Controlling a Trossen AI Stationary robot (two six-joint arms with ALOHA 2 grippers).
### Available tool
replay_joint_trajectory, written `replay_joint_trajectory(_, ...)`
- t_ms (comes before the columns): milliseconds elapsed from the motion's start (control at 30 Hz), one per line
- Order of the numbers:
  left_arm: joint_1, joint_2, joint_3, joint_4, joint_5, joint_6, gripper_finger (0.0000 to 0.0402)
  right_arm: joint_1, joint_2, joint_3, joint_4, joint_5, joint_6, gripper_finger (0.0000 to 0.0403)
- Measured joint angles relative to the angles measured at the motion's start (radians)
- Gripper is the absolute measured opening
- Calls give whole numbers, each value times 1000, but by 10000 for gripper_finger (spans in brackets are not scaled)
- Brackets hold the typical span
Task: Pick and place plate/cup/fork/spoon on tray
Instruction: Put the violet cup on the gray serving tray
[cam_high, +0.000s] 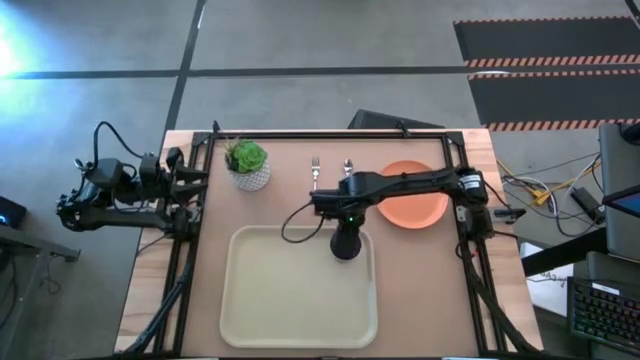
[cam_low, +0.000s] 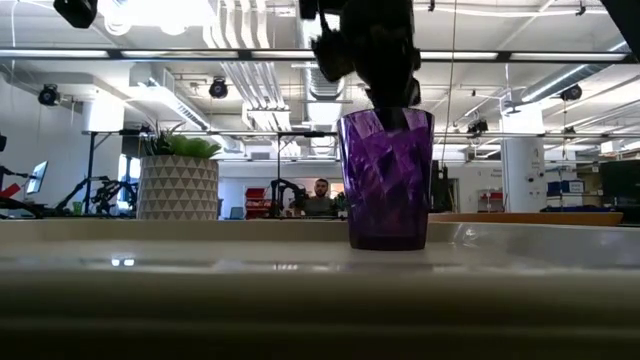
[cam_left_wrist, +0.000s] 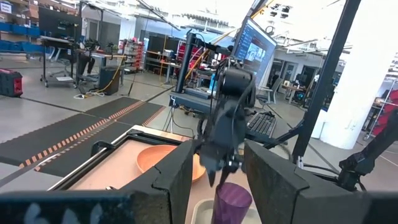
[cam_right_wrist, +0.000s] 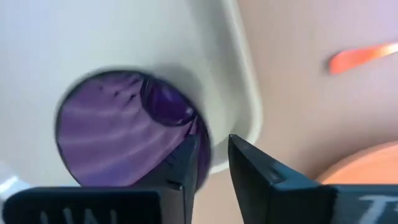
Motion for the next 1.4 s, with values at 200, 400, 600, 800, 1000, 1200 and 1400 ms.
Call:
replay_joint_trajectory(200, 0, 45, -12, -21, -14, 0, 128, -4, -46, 100, -38, 150, 0, 110)
replay_joint_trajectory(400, 0, 263, -22, 4, 1, -46, 128, -7, -123, 213, -74, 312, 12, 131)
replay_joint_trajectory(600, 0, 533, -10, 153, 128, -68, 128, -7, -210, 312, -130, 440, 11, 140)
replay_joint_trajectory(800, 0, 769, 20, 284, 152, -134, 128, -7, -320, 368, -157, 556, -6, 140)
replay_joint_trajectory(1000, 0, 970, 50, 426, 196, -139, 128, -7, -424, 372, -153, 584, -28, 139)
replay_joint_trajectory(1200, 0, 1179, 179, 433, 212, -160, 128, -7, -466, 371, -151, 583, -72, 139)
replay_joint_trajectory(1400, 1, 1375, 409, 298, 309, -76, 128, -7, -463, 371, -154, 572, -132, 139)
